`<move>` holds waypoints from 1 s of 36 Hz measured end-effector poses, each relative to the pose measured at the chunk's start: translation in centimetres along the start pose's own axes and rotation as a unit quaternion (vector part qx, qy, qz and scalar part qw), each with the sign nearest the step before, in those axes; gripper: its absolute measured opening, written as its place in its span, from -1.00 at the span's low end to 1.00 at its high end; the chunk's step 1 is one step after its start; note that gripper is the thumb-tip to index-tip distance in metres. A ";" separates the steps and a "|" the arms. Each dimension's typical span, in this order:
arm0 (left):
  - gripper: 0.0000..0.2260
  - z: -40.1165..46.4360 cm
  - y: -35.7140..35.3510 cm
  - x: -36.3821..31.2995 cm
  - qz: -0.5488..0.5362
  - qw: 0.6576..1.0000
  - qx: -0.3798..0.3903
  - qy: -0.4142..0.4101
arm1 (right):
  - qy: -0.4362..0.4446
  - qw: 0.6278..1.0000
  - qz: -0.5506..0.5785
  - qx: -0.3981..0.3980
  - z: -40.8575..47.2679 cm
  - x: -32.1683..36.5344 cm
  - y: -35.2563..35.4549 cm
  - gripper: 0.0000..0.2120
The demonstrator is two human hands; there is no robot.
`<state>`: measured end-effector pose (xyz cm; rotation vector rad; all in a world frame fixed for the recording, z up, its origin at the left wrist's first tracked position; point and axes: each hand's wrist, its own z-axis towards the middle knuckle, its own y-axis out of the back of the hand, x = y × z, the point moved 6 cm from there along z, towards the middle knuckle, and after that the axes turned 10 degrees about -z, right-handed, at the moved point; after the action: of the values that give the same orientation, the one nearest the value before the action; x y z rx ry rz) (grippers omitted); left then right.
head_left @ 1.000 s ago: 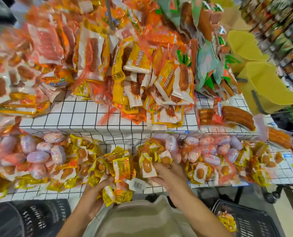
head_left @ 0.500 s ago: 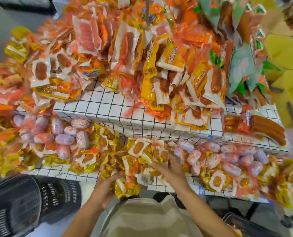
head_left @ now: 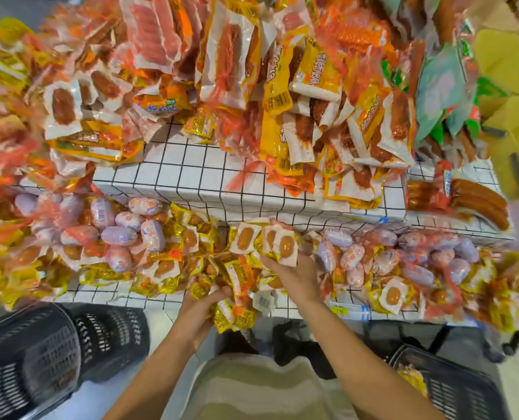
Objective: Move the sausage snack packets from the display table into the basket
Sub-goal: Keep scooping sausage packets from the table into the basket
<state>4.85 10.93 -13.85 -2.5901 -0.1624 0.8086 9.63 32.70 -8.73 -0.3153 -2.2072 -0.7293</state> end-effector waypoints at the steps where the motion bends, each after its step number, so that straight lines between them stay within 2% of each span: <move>1: -0.46 0.0 0.0 0.0 0.003 1.000 0.010 0.003 | 0.002 1.000 0.007 -0.008 -0.2 0.0 0.1 -0.71; 5: -0.44 0.1 0.0 -0.2 0.005 0.999 0.030 0.010 | 0.020 0.999 0.004 -0.032 -1.0 0.5 0.4 -0.61; 10: -0.47 -0.7 0.0 -0.7 0.013 0.999 0.032 0.001 | 0.038 0.998 -0.002 -0.055 -2.3 1.2 0.9 -0.61; 13: -0.60 -1.4 0.1 -0.9 0.011 0.999 0.031 -0.001 | 0.035 0.996 0.033 -0.072 -2.9 1.5 1.5 -0.57; 18: -0.85 -3.2 -0.4 -1.7 0.001 0.998 0.055 -0.015 | 0.050 0.985 0.139 -0.091 -4.4 2.4 3.6 -0.76; 20: -0.86 -4.0 -0.6 -2.2 -0.006 0.997 0.067 -0.032 | 0.040 0.974 0.208 -0.077 -5.1 2.4 4.4 -0.69; 23: -0.78 -5.5 -1.3 -2.8 -0.029 0.995 0.083 -0.050 | 0.007 0.946 0.323 -0.033 -6.3 2.0 5.6 -0.63; 26: -0.78 -7.1 -2.1 -3.0 -0.028 0.993 0.098 -0.065 | -0.018 0.918 0.396 0.021 -8.0 1.4 7.0 -0.59; 30: -0.70 -9.3 -3.1 -2.3 -0.004 0.991 0.103 -0.085 | -0.027 0.890 0.447 0.083 -10.3 -0.4 9.0 -0.50; 33: -0.68 -11.4 -4.4 -1.1 0.008 0.988 0.113 -0.100 | -0.025 0.877 0.471 0.091 -12.2 -2.7 11.0 -0.43; 36: -0.73 -13.7 -6.4 0.7 0.024 0.982 0.150 -0.112 | 0.006 0.862 0.498 0.093 -14.6 -5.1 13.7 -0.47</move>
<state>13.28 12.03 -1.32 -2.2255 -0.0392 1.0557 27.83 35.07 0.79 -1.2165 -1.7228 0.0634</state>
